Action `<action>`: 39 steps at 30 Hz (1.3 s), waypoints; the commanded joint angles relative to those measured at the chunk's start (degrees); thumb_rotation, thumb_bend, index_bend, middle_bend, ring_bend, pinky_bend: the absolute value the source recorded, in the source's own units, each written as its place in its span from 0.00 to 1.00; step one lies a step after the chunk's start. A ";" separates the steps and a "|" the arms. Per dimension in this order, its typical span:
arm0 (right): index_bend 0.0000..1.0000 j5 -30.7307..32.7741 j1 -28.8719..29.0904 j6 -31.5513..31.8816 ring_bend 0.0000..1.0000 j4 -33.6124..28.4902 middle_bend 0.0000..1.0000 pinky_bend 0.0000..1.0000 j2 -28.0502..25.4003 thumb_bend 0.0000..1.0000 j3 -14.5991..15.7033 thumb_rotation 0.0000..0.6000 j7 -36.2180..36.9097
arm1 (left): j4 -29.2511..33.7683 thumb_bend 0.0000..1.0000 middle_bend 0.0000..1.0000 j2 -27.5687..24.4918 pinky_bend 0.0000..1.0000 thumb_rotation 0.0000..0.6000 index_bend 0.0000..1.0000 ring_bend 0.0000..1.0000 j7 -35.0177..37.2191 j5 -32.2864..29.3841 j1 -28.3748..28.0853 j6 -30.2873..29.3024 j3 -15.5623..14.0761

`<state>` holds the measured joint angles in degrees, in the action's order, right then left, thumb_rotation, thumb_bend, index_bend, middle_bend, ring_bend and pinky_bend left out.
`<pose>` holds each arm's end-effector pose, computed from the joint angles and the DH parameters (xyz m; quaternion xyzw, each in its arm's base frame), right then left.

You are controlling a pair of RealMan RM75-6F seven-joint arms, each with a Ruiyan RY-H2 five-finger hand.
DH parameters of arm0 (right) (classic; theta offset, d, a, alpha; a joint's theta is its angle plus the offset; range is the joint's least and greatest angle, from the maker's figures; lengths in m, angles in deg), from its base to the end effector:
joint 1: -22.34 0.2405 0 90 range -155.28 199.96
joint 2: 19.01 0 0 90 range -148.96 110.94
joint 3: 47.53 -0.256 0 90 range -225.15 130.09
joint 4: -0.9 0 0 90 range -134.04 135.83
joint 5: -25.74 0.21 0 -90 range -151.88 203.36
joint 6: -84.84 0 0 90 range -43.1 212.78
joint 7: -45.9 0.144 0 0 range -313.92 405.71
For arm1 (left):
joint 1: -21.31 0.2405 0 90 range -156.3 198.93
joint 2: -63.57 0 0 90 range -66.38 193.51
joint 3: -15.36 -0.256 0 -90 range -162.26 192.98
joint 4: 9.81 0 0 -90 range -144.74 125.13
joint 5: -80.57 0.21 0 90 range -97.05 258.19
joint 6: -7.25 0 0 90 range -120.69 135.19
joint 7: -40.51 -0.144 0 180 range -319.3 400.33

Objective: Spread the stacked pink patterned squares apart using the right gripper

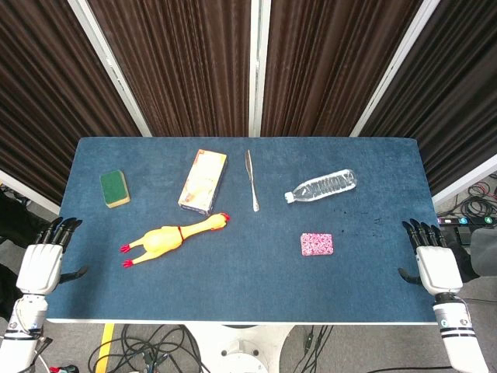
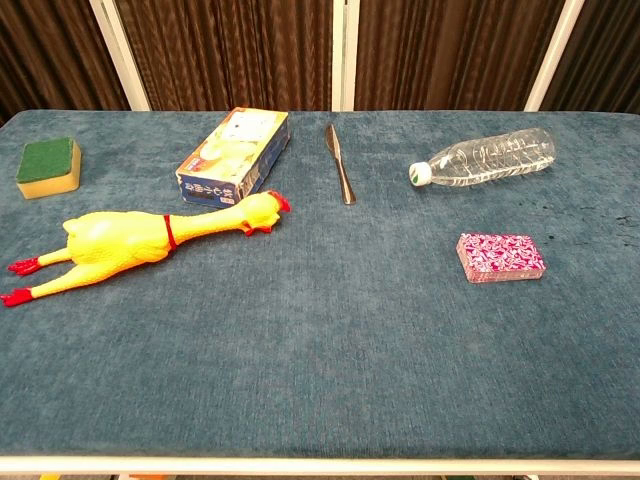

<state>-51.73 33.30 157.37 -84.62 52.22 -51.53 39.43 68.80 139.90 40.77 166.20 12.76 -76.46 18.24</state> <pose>-0.3311 -0.2181 0.1114 0.6257 -0.4178 0.3076 0.5826 -0.3258 0.2042 0.1083 -0.6088 -0.3724 -0.3924 0.5802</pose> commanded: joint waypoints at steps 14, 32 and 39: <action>0.00 -0.34 1.01 -1.27 0.00 -0.57 0.04 0.00 0.11 0.10 0.15 1.00 -1.19 | 1.10 0.03 0.13 -0.66 0.19 1.00 0.14 0.08 -0.68 -0.35 -0.13 0.63 0.00; 0.00 2.13 5.96 -6.79 0.64 -5.61 0.22 0.81 0.78 0.11 -0.75 1.00 -11.80 | -1.30 0.03 0.13 -0.35 0.18 1.00 0.14 0.08 1.97 -0.89 0.38 0.18 0.28; 0.17 6.00 11.12 -12.81 0.74 -3.00 0.27 0.90 4.25 0.11 -2.38 1.00 -16.25 | -1.31 0.03 0.13 -0.60 0.19 1.00 0.14 0.08 1.95 -0.85 0.63 0.13 0.05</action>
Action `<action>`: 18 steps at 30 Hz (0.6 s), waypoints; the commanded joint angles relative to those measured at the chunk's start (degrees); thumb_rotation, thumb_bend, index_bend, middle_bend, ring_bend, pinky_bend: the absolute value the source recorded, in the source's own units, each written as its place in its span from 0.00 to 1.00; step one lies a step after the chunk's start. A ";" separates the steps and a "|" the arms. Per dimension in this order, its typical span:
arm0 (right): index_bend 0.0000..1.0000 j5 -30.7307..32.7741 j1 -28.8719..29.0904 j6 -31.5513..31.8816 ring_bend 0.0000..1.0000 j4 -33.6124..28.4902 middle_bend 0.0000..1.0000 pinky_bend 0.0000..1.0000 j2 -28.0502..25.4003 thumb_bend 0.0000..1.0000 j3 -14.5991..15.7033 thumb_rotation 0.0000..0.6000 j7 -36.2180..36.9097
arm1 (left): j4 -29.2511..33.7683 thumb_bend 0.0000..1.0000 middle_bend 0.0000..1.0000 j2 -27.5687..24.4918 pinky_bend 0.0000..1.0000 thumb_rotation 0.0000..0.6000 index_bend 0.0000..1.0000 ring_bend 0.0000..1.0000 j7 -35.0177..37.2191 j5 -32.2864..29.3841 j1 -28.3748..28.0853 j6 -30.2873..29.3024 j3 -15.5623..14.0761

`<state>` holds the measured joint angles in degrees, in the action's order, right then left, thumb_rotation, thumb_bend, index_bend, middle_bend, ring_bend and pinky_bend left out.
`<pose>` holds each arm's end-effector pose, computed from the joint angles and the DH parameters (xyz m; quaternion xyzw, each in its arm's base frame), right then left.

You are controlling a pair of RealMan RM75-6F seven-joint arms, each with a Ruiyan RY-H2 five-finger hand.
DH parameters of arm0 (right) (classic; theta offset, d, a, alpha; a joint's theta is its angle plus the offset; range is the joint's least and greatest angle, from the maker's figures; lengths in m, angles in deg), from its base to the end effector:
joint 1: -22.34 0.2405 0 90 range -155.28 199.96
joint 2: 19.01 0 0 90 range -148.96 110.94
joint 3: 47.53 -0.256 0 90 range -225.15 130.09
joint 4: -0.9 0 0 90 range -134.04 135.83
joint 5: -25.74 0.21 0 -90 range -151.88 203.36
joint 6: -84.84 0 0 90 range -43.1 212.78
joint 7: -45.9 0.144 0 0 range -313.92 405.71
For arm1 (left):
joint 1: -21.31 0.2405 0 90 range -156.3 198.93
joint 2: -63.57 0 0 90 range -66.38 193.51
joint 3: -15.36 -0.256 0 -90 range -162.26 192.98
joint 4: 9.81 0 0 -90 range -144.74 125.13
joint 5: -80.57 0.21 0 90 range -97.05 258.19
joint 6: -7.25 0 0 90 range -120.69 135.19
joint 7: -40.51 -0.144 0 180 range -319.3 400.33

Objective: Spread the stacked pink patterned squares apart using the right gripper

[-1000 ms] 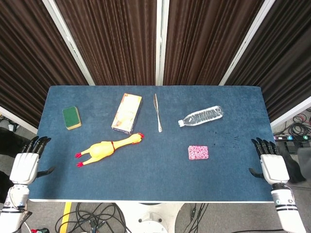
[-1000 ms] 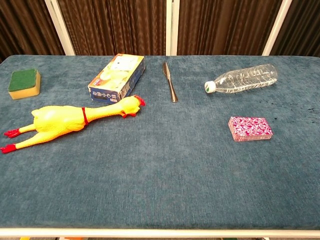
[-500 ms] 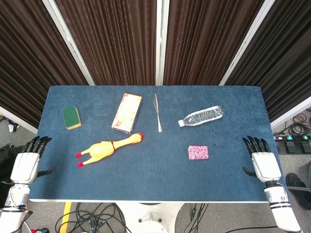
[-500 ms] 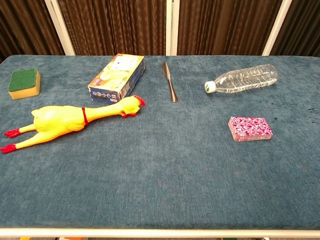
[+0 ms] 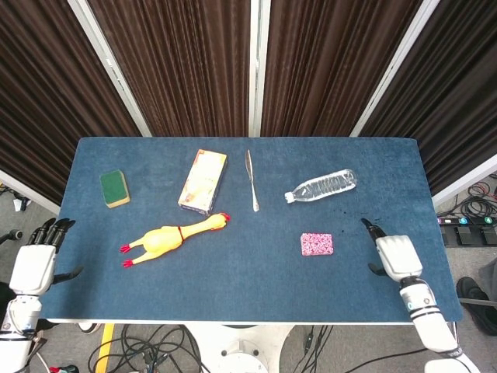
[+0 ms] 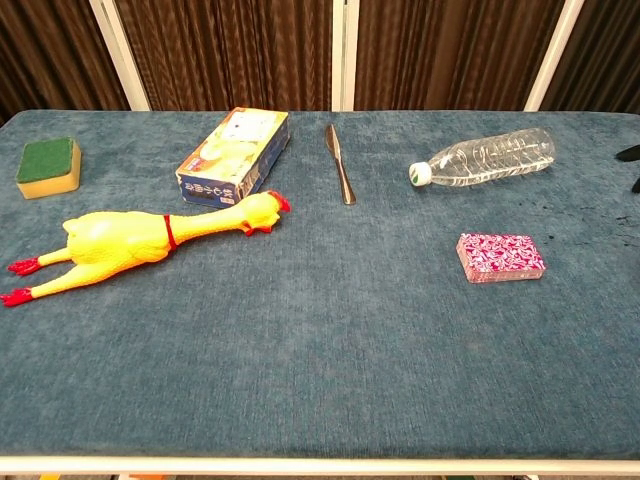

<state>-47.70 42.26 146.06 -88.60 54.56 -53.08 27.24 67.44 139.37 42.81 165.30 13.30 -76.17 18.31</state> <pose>-0.2860 -0.2604 0.0686 0.7074 -0.3918 0.2667 0.5244 -0.3358 0.2022 0.1147 -0.6007 -0.3805 -0.3873 0.5868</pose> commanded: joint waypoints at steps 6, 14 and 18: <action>0.18 5.65 4.87 -2.97 0.74 -1.20 0.28 0.90 3.51 0.10 -1.28 1.00 -10.88 | 0.37 0.03 0.13 -0.51 0.19 1.00 0.14 0.08 0.03 -0.24 0.15 0.14 0.02; 0.27 8.76 7.68 -4.29 0.74 -1.36 0.28 0.90 5.80 0.10 -0.91 1.00 -15.91 | 0.46 0.03 0.13 -0.80 0.18 1.00 0.14 0.08 0.54 -0.70 0.07 0.96 0.02; 0.33 10.96 9.13 -4.68 0.74 -1.20 0.27 0.90 7.05 0.10 -1.08 1.00 -18.05 | 0.15 0.03 0.14 -0.69 0.19 1.00 0.14 0.08 0.99 -1.02 0.15 1.08 0.14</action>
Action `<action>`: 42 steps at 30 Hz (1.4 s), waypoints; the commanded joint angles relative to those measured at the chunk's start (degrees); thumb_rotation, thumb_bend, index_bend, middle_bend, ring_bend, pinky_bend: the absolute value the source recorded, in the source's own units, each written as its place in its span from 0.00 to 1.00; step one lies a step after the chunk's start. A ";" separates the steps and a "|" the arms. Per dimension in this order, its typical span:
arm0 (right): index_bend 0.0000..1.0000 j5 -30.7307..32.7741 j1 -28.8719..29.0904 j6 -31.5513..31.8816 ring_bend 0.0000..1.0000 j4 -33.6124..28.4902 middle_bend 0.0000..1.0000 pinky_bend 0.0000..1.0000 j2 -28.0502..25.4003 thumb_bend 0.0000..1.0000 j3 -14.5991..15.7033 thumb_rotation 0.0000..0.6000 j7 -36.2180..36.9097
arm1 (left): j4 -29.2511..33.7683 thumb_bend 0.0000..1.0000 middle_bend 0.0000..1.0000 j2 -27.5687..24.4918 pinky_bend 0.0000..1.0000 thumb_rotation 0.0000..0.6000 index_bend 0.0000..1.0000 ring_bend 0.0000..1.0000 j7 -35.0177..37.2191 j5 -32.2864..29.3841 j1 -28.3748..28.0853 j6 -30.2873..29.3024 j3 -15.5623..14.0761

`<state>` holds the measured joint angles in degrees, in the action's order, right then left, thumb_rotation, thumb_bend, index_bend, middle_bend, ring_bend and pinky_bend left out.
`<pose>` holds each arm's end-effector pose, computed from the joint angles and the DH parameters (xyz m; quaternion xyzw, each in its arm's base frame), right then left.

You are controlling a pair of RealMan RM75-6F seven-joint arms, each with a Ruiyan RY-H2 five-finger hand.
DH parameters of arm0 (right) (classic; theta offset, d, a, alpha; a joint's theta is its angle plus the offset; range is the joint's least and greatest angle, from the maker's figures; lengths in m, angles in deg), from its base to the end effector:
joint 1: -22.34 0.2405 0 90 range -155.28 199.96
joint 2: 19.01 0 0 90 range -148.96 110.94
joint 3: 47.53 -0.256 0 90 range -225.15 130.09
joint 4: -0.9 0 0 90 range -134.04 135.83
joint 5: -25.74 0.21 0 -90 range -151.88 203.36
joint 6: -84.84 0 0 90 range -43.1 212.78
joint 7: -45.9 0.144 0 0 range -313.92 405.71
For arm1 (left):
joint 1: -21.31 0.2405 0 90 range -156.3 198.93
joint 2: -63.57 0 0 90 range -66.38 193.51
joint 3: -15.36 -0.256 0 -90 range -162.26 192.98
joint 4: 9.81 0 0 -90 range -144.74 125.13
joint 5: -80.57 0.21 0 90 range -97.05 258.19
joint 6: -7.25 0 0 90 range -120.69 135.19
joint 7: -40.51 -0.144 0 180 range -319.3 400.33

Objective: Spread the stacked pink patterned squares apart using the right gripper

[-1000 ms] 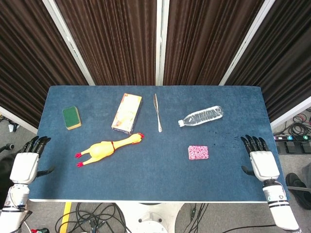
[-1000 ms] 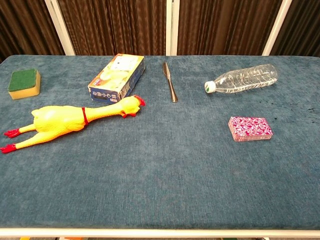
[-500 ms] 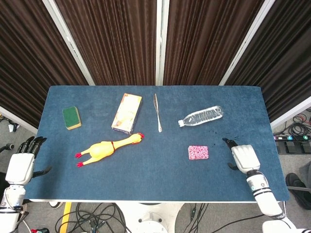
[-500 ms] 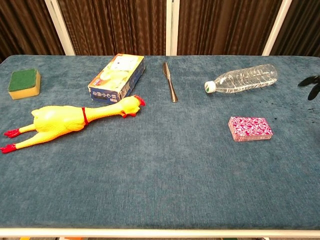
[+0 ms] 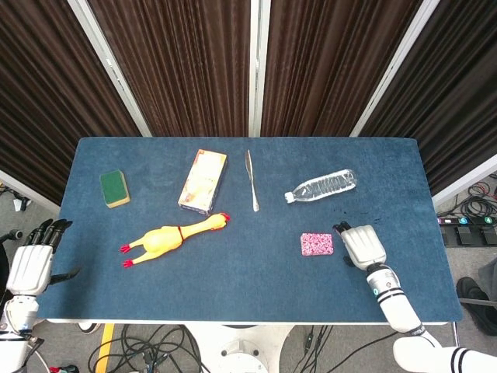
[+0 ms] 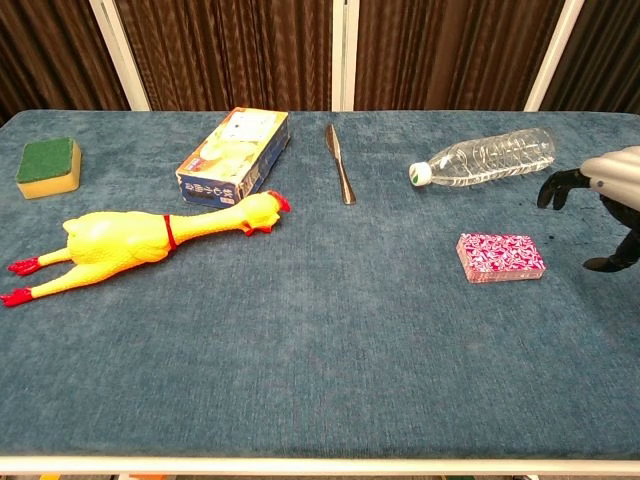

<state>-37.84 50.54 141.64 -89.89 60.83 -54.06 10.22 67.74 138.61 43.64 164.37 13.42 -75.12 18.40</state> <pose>-0.2417 -0.2886 0.0233 0.7599 -0.3444 0.2237 0.5038 -0.3400 0.2020 0.1179 -0.5964 -0.3916 -0.3814 0.5878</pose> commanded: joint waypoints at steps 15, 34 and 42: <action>0.20 3.20 3.93 -0.30 0.74 4.60 0.28 0.90 6.52 0.10 -0.09 1.00 -0.45 | -1.84 0.03 0.14 0.07 0.18 1.00 0.14 0.08 2.61 0.21 0.41 -0.61 0.15; 0.26 8.98 6.98 -0.89 0.74 4.91 0.32 0.90 8.58 0.10 1.15 1.00 -5.14 | -3.28 0.03 0.14 0.62 0.18 1.00 0.14 0.08 4.16 -0.32 0.68 -0.24 0.26; 0.26 10.89 8.18 -0.67 0.74 5.75 0.32 0.90 9.75 0.10 1.40 1.00 -6.48 | -4.29 0.03 0.14 0.80 0.18 1.00 0.14 0.08 5.13 -0.37 0.89 -0.40 0.33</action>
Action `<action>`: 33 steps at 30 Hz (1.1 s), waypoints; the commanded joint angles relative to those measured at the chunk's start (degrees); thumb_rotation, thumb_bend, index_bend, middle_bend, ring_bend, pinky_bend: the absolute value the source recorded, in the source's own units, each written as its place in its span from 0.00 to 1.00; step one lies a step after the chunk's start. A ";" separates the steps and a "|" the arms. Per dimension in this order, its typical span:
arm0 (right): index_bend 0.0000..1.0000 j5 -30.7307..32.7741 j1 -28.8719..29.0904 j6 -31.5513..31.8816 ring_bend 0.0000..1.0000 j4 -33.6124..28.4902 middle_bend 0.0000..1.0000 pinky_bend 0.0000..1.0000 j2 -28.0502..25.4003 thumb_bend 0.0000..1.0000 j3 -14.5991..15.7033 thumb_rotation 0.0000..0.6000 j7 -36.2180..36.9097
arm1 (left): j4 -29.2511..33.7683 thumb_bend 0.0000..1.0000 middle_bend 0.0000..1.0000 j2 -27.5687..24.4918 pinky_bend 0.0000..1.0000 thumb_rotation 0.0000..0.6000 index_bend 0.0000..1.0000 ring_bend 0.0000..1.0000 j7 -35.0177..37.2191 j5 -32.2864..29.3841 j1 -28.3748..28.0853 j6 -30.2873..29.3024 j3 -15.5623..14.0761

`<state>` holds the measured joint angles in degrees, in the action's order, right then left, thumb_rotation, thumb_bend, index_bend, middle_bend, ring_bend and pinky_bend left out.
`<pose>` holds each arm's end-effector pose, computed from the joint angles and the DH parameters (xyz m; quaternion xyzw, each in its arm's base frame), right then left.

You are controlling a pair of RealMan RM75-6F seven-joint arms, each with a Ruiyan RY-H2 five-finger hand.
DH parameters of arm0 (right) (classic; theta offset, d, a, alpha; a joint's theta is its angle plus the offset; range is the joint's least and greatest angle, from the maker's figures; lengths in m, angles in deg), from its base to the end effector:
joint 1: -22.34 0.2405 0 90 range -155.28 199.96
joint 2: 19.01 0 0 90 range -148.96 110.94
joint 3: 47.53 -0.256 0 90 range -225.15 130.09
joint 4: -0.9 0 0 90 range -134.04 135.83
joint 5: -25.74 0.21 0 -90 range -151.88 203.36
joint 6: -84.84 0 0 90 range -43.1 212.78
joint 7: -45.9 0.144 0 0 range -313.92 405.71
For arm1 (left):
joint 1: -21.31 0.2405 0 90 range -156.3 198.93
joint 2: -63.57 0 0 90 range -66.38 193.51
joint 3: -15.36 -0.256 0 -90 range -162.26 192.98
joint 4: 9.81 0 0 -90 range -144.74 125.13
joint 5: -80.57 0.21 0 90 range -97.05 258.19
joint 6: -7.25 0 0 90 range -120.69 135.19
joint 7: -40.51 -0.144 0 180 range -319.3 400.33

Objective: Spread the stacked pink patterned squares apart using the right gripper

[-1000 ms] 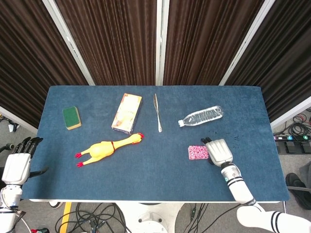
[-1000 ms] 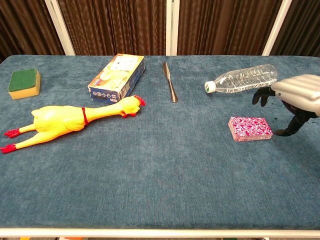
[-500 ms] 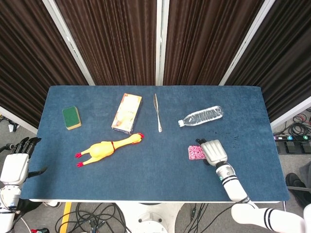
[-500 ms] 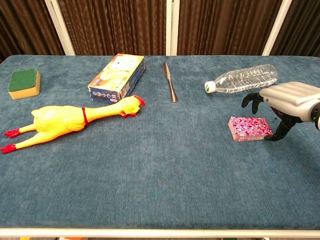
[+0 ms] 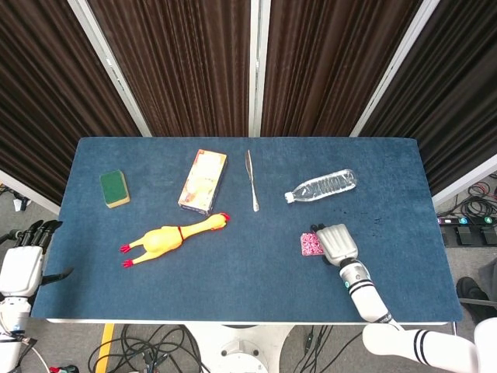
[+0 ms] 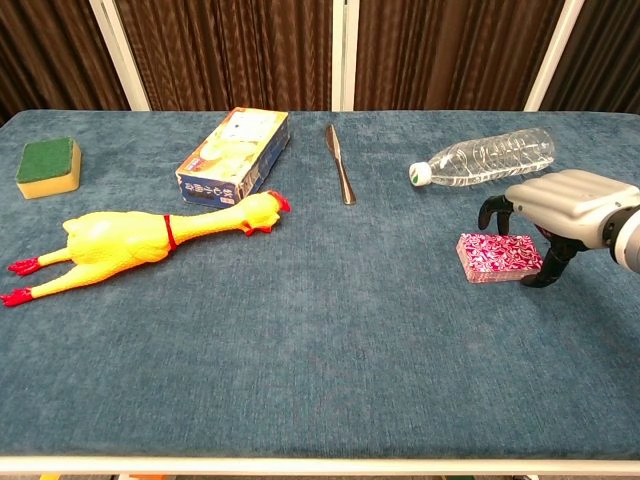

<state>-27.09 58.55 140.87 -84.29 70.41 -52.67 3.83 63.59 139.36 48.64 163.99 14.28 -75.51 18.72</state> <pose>-0.2155 -0.3067 -0.0296 0.7760 -0.3490 0.2002 0.4857 -0.3552 0.1992 0.1242 -0.5793 -0.4017 -0.3890 0.5931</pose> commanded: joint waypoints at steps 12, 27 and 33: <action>0.29 1.01 1.19 0.41 0.74 1.01 0.32 0.90 1.08 0.10 0.52 1.00 -0.11 | -0.81 0.03 0.14 0.15 0.18 1.00 0.14 0.08 1.01 0.11 0.24 -0.19 0.01; 0.32 1.36 1.86 1.18 0.74 2.15 0.33 0.90 2.15 0.12 1.26 1.00 -0.52 | -1.19 0.03 0.14 0.21 0.18 1.00 0.14 0.08 1.24 0.27 0.25 -0.02 -0.08; 0.32 1.03 1.96 1.65 0.74 2.11 0.33 0.90 2.19 0.12 1.38 1.00 -0.48 | -0.85 0.03 0.14 0.05 0.18 1.00 0.14 0.08 1.22 0.49 0.19 -0.12 -0.08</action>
<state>-26.06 60.50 142.52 -82.18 72.60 -51.30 3.35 62.73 139.41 49.86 164.49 14.47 -75.63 18.65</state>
